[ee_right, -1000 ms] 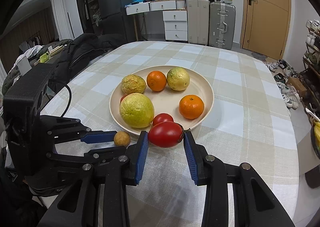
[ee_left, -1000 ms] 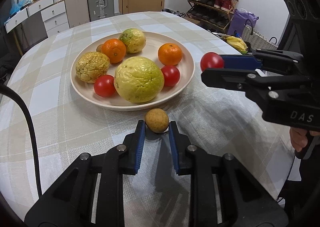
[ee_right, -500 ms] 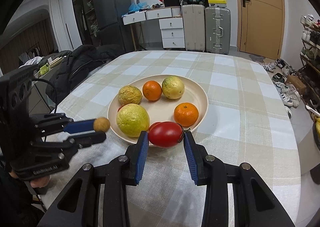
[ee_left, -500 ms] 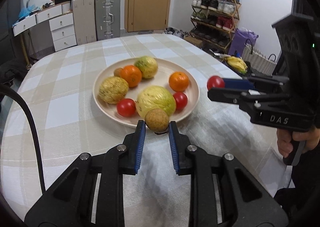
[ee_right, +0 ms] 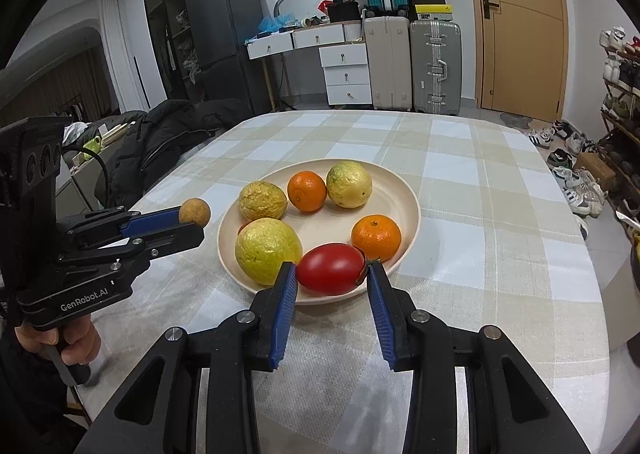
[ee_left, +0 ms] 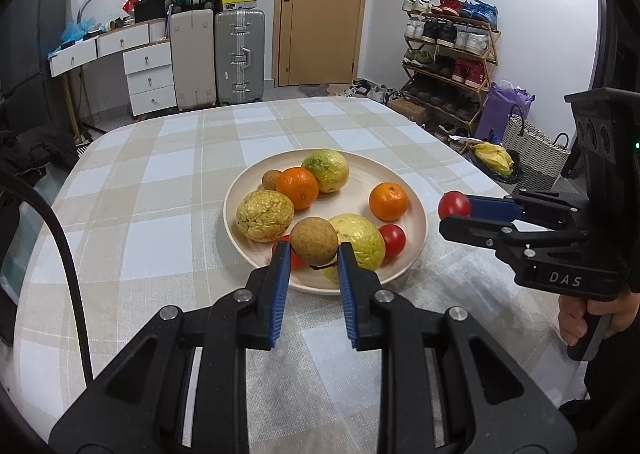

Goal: Organize fruits

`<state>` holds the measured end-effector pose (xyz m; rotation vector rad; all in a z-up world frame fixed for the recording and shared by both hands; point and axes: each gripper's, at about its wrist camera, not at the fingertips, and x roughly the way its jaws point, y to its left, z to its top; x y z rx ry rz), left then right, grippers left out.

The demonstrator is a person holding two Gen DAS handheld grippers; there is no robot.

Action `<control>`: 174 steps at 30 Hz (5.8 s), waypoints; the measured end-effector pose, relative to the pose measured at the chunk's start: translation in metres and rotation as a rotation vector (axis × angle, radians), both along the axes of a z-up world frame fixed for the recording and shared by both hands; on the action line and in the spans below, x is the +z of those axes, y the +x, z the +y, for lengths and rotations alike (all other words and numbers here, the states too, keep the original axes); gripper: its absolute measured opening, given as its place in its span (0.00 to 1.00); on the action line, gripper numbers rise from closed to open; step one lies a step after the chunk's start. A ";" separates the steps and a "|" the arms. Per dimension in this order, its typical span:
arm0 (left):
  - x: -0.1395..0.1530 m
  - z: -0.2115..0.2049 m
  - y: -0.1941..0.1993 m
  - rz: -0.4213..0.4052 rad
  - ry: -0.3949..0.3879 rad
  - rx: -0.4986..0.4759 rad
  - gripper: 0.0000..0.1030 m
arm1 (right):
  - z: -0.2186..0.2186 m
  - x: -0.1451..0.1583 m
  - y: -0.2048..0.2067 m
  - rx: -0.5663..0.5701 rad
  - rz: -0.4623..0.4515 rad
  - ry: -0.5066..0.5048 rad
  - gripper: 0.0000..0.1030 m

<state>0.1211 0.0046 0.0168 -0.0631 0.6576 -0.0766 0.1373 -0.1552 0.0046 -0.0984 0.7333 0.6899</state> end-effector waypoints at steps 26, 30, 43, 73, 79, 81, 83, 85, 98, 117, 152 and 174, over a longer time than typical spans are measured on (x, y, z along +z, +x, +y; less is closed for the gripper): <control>-0.011 -0.006 0.061 0.037 0.020 0.020 0.20 | 0.017 -0.005 0.033 -0.011 0.033 0.068 0.36; -0.014 -0.007 0.067 0.041 0.032 0.020 0.20 | 0.016 -0.012 0.040 -0.019 0.051 0.074 0.36; -0.018 -0.005 0.082 0.056 0.011 0.023 0.21 | 0.026 -0.019 0.045 -0.022 0.053 0.048 0.36; 0.004 0.016 0.001 -0.113 0.024 0.125 0.99 | -0.009 0.008 0.007 -0.041 -0.124 0.110 1.00; 0.007 0.013 -0.020 -0.158 0.027 0.126 0.99 | -0.017 0.008 -0.009 -0.023 -0.159 0.113 1.00; 0.007 0.011 -0.028 -0.177 0.031 0.123 0.99 | -0.021 0.007 -0.011 -0.021 -0.164 0.125 1.00; 0.008 0.009 -0.031 -0.191 0.035 0.117 0.99 | -0.022 0.006 -0.012 -0.022 -0.160 0.127 1.00; 0.008 0.005 -0.033 -0.195 0.045 0.113 0.99 | -0.022 0.006 -0.012 -0.026 -0.163 0.127 1.00; 0.003 0.004 -0.031 -0.208 0.047 0.108 0.99 | -0.024 0.008 -0.023 0.013 -0.213 0.157 1.00; 0.002 0.005 -0.031 -0.211 0.047 0.106 0.99 | -0.030 0.008 -0.019 -0.002 -0.203 0.181 1.00; 0.003 0.005 -0.031 -0.212 0.044 0.110 0.99 | -0.030 0.008 -0.019 -0.001 -0.204 0.182 1.00; 0.002 0.006 -0.031 -0.212 0.043 0.110 0.99 | -0.030 0.008 -0.019 -0.001 -0.202 0.183 1.00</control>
